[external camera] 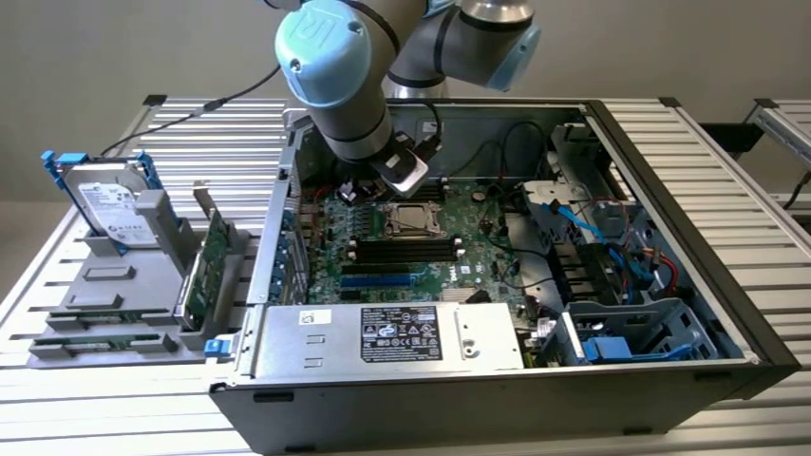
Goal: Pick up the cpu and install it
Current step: 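Install the first cpu locking lever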
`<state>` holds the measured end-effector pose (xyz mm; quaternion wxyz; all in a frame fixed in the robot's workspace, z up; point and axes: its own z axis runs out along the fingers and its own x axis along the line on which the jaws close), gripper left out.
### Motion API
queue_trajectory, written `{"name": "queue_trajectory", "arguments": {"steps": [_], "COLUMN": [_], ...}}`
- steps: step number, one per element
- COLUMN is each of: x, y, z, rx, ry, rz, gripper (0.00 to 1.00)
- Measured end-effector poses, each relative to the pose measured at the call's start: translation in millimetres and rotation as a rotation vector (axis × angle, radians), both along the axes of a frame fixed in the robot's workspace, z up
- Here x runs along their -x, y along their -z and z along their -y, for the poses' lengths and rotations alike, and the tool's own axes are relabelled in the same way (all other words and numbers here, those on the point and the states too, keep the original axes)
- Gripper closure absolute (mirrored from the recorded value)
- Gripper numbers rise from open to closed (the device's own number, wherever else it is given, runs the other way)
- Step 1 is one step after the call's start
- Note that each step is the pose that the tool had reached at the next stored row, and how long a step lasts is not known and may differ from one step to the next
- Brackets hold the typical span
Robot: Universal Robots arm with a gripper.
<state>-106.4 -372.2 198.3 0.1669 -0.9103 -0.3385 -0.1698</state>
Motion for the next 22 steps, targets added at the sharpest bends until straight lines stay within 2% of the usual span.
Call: {"name": "queue_trajectory", "arguments": {"steps": [22], "x": [-2.8], "y": [2.2], "z": [-0.9], "rx": [-0.0089], "ry": [0.0], "rz": [0.0035], "gripper": [0.89]}}
